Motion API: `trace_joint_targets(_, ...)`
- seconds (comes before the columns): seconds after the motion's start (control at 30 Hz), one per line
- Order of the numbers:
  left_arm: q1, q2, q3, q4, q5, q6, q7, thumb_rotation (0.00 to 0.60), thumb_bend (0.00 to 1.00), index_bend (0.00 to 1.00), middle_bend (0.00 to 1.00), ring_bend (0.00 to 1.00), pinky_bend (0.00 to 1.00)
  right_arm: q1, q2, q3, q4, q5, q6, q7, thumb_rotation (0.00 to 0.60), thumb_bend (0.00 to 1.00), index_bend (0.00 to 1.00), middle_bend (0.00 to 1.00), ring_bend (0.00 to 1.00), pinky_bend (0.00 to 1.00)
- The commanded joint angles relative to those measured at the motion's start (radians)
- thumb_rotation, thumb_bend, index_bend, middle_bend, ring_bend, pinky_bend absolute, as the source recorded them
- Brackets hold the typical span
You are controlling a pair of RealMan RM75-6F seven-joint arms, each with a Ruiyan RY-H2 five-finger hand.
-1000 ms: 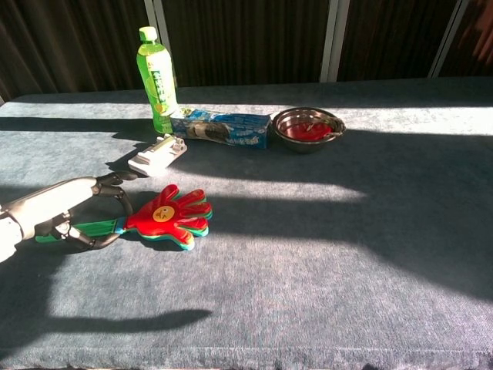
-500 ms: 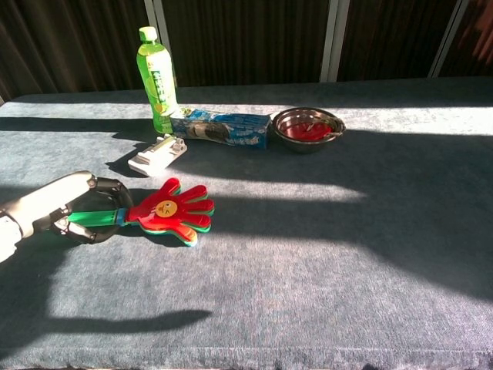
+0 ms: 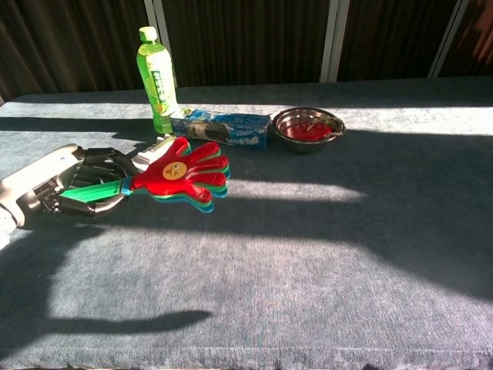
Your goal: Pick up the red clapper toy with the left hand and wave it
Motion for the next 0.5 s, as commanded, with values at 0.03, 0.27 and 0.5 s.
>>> trace_joint_targets(0.03, 0.011, 0.03, -0.017, -0.057, 0.027, 0.105, -0.321, 0.6, 0.6, 0.85, 0.81, 0.53, 0.66, 0.001, -0.001, 0.0, 0.0, 0.001, -0.004, -0.003, 0.6, 0.14, 0.0, 0.0, 0.0, 0.0)
trace_joint_targets(0.27, 0.04, 0.163, -0.092, -0.241, -0.04, 0.179, -1.084, 0.6, 0.61, 0.85, 0.82, 0.52, 0.65, 0.003, -0.005, -0.001, -0.002, 0.003, -0.01, -0.01, 0.6, 0.14, 0.0, 0.0, 0.0, 0.0)
trace_joint_targets(0.5, 0.044, 0.135, -0.082, -0.15, 0.015, 0.241, -0.917, 0.6, 0.61, 0.85, 0.82, 0.52, 0.65, 0.005, -0.007, -0.001, -0.002, 0.006, -0.017, -0.014, 0.6, 0.14, 0.0, 0.0, 0.0, 0.0)
